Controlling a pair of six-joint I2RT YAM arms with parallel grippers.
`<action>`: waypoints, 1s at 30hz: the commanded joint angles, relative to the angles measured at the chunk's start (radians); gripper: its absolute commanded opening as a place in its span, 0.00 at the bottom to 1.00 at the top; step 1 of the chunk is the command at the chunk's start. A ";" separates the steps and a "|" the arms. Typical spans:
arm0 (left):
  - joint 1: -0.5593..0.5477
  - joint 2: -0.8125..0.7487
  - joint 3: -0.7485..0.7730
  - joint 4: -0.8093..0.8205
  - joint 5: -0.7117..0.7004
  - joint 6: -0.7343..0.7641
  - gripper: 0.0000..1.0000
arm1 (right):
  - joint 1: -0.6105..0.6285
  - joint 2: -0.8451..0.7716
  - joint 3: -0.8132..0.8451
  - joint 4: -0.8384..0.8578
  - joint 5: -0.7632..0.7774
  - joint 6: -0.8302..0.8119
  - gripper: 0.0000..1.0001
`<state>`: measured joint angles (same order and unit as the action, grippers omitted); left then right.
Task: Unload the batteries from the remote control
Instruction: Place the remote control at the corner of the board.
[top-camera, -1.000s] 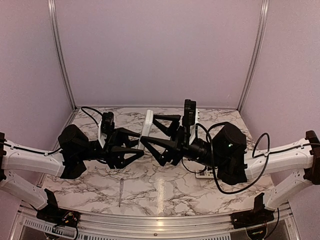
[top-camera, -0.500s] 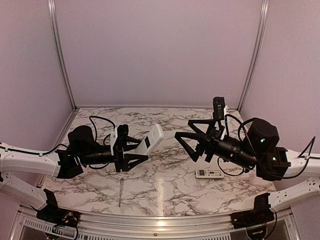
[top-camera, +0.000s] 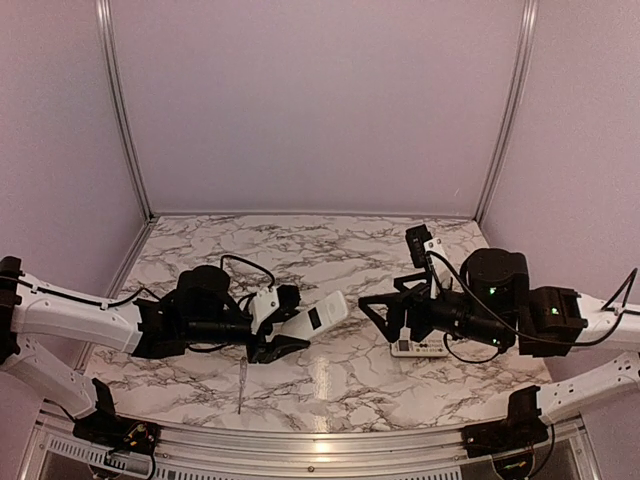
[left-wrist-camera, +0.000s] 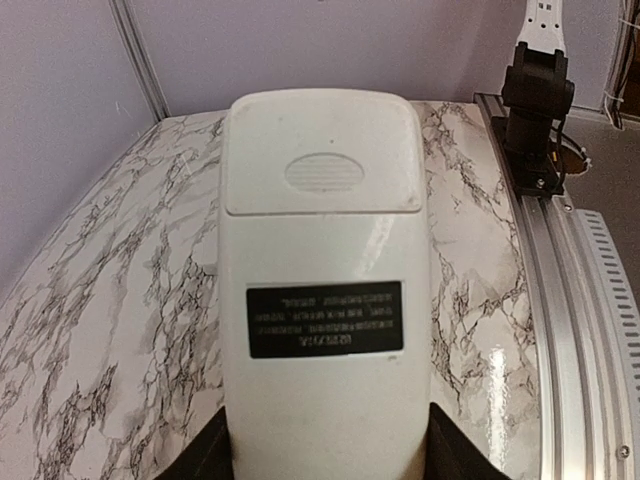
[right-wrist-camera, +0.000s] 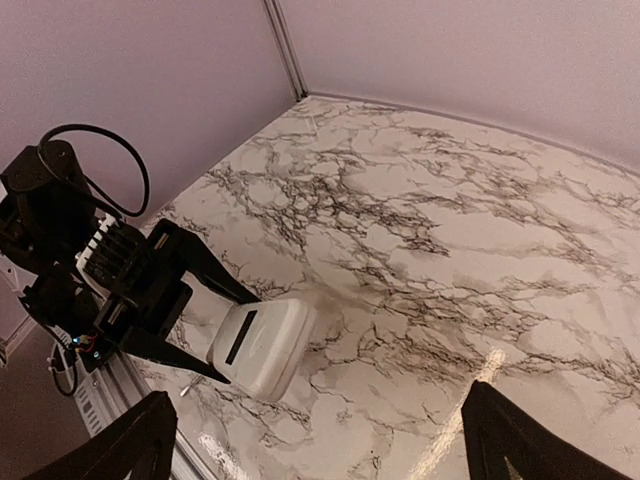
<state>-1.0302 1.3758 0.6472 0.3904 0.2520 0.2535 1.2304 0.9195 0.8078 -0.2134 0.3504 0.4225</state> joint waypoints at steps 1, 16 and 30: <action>-0.022 0.051 0.027 -0.058 -0.050 0.015 0.37 | 0.001 0.020 0.031 -0.127 0.044 0.036 0.96; -0.049 0.257 0.037 -0.038 -0.032 0.005 0.41 | -0.001 0.026 -0.065 -0.124 0.126 0.031 0.96; -0.079 0.413 0.136 -0.117 -0.106 0.068 0.47 | 0.000 0.099 -0.102 -0.054 0.109 0.027 0.95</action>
<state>-1.1000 1.7496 0.7425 0.3050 0.1844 0.2909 1.2304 0.9932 0.6926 -0.2970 0.4557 0.4458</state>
